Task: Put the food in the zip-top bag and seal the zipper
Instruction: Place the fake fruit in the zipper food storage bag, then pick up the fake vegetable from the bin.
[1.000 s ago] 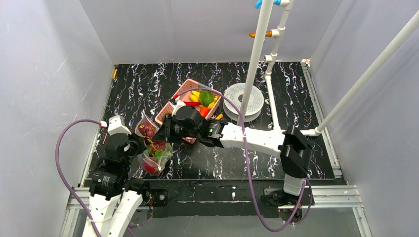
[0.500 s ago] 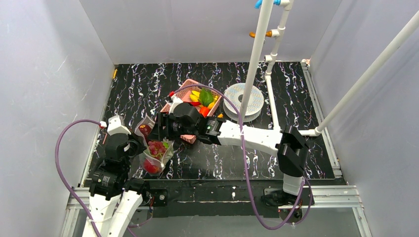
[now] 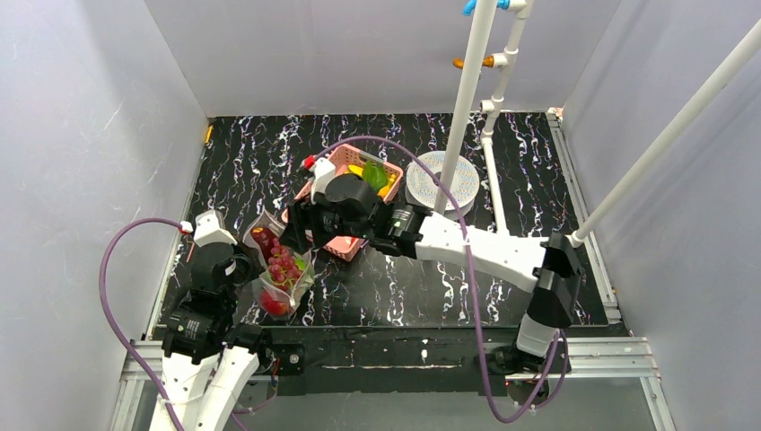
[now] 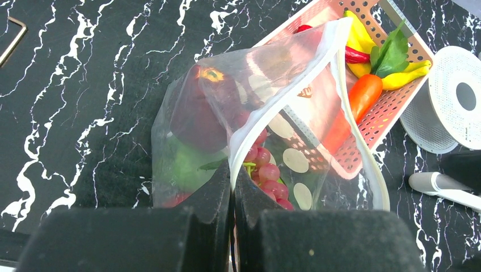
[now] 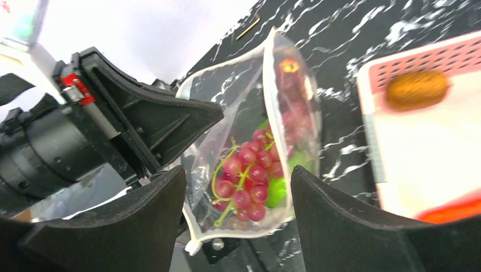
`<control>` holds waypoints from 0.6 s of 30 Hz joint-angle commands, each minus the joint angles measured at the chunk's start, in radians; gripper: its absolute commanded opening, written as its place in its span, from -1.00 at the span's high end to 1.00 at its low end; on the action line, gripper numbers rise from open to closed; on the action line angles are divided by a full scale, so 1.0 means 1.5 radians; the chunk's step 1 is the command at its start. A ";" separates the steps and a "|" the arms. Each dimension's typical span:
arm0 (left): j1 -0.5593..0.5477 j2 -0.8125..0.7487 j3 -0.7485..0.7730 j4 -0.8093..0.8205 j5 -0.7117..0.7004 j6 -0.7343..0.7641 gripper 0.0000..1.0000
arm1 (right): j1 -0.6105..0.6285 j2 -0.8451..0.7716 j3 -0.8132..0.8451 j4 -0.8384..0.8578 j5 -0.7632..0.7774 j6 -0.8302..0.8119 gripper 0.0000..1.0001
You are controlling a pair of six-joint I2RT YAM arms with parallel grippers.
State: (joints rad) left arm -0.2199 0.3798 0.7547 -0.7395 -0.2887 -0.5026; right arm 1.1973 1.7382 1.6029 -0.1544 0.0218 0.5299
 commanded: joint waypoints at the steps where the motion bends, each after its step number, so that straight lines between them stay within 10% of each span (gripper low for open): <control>1: -0.001 0.000 0.009 -0.007 -0.021 -0.002 1.00 | -0.007 -0.077 0.032 -0.030 0.116 -0.148 -0.58; 6: -0.002 0.003 0.008 -0.007 -0.023 -0.003 1.00 | -0.029 -0.120 -0.019 0.019 0.191 -0.215 -0.96; 18: -0.002 0.011 0.009 -0.008 -0.026 -0.003 1.00 | -0.138 0.068 0.134 -0.119 0.219 -0.200 -0.97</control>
State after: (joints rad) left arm -0.2199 0.3813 0.7547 -0.7414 -0.3002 -0.5064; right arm 1.0273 1.7192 1.6702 -0.2303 0.3220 0.2375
